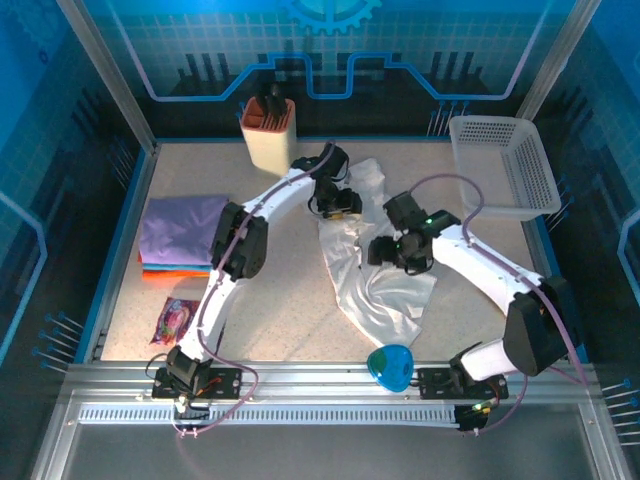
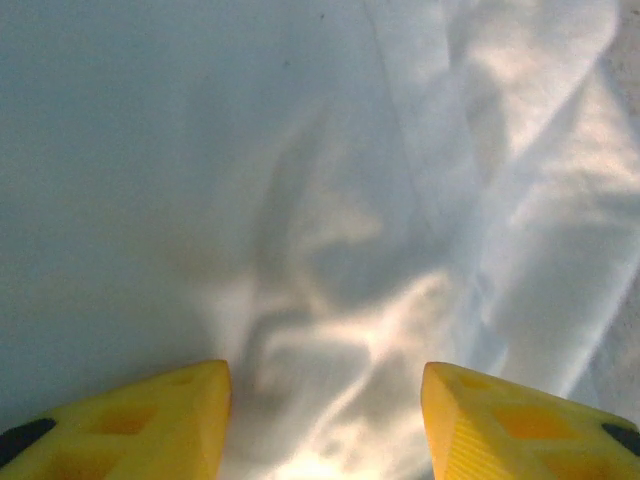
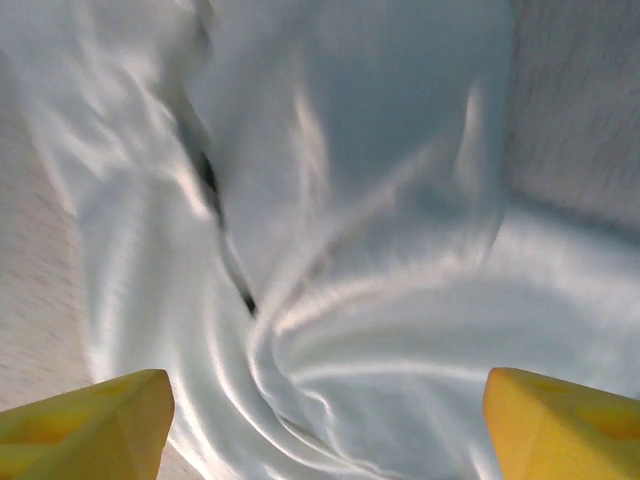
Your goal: Fold and stack the t-shirts
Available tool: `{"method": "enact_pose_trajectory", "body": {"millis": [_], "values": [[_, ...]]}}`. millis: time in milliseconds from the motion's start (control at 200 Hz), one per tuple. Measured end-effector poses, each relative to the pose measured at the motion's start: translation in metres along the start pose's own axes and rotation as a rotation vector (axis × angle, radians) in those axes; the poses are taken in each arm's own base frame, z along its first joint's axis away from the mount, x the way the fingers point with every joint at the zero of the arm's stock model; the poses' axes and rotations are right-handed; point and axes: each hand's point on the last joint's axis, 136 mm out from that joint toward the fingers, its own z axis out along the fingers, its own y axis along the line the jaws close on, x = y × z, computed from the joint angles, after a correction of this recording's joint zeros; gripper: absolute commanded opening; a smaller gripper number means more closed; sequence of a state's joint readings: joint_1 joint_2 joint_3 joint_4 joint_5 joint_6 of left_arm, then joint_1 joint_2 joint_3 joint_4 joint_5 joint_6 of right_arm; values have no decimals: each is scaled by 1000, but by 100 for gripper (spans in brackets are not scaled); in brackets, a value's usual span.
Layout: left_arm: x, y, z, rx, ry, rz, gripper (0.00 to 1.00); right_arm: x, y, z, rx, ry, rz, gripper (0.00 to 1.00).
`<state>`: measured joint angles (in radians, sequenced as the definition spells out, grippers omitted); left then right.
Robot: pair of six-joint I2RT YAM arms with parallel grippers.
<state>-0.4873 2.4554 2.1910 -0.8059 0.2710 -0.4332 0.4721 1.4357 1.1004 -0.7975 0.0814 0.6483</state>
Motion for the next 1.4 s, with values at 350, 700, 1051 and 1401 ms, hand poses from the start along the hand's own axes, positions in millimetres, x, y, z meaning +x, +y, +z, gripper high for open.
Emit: {"method": "enact_pose_trajectory", "body": {"millis": [350,700,1051,1401], "values": [[41,-15,-172,83,-256,54,58,-110,55,7,-35,-122,-185,82],[169,64,-134,20,-133,-95,57,-134,76,100,-18,18,-261,81],[210,68,-139,63,-188,-151,56,-156,67,161,118,88,-264,76],[228,58,-98,34,-96,-145,55,-204,2,161,154,51,61,77]]}}
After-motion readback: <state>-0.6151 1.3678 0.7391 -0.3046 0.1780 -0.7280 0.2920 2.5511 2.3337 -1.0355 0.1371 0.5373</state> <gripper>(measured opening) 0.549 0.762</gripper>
